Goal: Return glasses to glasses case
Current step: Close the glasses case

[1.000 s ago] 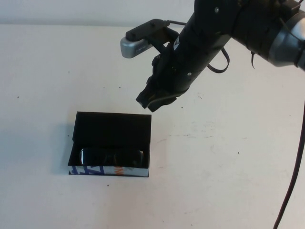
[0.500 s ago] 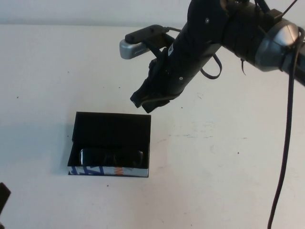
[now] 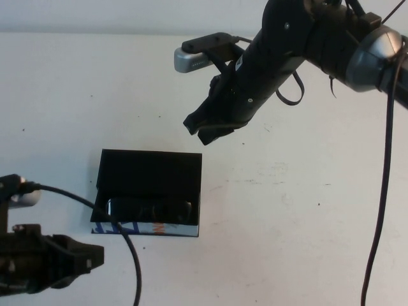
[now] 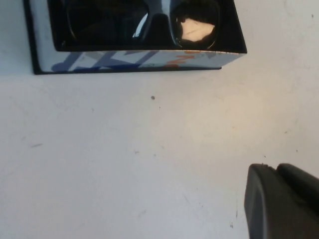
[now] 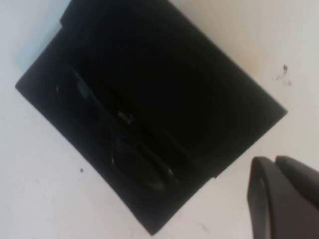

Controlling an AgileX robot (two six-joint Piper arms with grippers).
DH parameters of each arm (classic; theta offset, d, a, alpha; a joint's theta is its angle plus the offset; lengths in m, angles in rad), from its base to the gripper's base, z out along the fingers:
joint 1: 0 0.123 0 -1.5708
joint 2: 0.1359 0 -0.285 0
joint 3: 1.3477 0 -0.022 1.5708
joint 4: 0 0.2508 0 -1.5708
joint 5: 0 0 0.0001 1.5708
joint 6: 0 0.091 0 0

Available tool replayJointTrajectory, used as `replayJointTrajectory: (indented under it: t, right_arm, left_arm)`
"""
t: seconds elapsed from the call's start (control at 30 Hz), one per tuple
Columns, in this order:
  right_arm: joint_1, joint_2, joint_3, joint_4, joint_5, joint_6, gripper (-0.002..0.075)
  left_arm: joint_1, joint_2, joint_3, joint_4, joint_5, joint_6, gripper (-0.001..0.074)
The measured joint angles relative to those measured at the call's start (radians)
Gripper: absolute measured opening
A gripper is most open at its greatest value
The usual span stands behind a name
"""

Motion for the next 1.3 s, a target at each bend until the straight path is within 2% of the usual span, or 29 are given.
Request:
replayJointTrajectory:
  t: [0.33, 0.53, 0.8, 1.3]
  right_arm:
    - [-0.061, 0.096, -0.170, 0.088, -0.016, 0.000, -0.0011]
    - [-0.073, 0.202, -0.284, 0.124, -0.005, 0.000, -0.0011]
    - [-0.073, 0.304, -0.371, 0.152, 0.007, 0.000, -0.0011]
    - [-0.073, 0.448, -0.399, 0.242, 0.002, 0.000, -0.0011]
  left_arm:
    - [0.000, 0.458, -0.008, -0.488, -0.028, 0.606, -0.0004]
    - [0.000, 0.641, -0.010, -0.732, 0.010, 0.879, -0.0004]
    - [0.000, 0.756, -0.019, -0.810, 0.048, 1.020, -0.0004]
    - [0.049, 0.773, -0.021, -0.815, 0.073, 1.069, -0.0004]
